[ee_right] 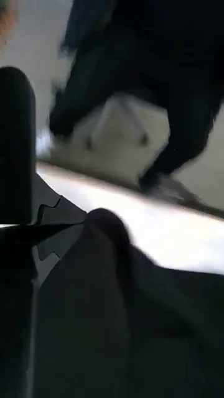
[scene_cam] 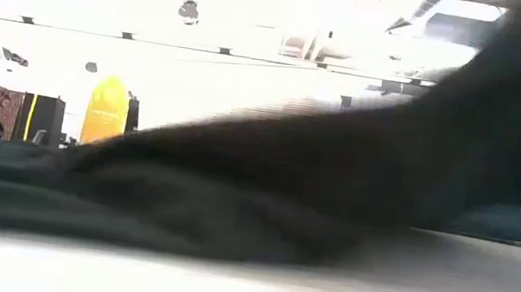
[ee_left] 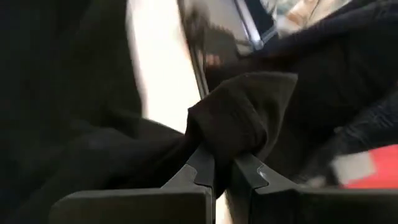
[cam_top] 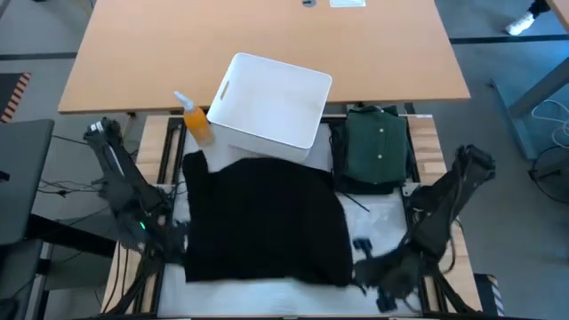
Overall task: Fold laundry
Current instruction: Fold the black shirt
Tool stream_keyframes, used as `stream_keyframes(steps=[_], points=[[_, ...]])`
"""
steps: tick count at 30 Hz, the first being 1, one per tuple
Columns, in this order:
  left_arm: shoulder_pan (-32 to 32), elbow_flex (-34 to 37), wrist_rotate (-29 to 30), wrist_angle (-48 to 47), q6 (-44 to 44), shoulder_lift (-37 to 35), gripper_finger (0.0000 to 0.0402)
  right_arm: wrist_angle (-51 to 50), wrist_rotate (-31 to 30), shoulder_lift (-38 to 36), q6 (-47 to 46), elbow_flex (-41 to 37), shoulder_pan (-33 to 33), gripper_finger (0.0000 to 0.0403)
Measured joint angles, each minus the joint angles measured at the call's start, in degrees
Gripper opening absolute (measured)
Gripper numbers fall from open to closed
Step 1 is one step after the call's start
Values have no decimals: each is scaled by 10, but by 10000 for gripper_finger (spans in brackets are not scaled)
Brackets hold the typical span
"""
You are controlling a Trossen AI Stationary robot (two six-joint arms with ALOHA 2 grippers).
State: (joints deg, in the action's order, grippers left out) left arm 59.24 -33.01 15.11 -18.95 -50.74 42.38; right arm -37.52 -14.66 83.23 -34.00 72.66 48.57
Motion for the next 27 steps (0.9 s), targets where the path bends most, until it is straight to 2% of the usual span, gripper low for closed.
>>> stream_keyframes(steps=[2, 4, 8, 11, 15, 20, 24, 27], points=[[19, 62, -27, 102, -82, 43, 0, 43, 16, 37, -92, -46, 18, 8], [35, 108, -65, 162, -155, 89, 0, 69, 37, 81, -165, -76, 34, 8], [75, 138, -134, 176, -290, 150, 0, 76, 64, 121, -256, -74, 52, 8], [95, 141, -159, 165, -353, 180, 0, 60, 98, 148, -295, -75, 58, 8], [111, 140, -147, 175, -361, 203, 2, 52, 132, 150, -305, -67, 59, 8], [103, 139, -141, 203, -359, 203, 17, -23, 184, 135, -341, -70, 57, 15], [102, 132, -161, 212, -364, 203, 17, -77, 184, 114, -349, -69, 56, 13], [101, 131, -164, 213, -371, 203, 11, -79, 178, 97, -330, -69, 48, 13]])
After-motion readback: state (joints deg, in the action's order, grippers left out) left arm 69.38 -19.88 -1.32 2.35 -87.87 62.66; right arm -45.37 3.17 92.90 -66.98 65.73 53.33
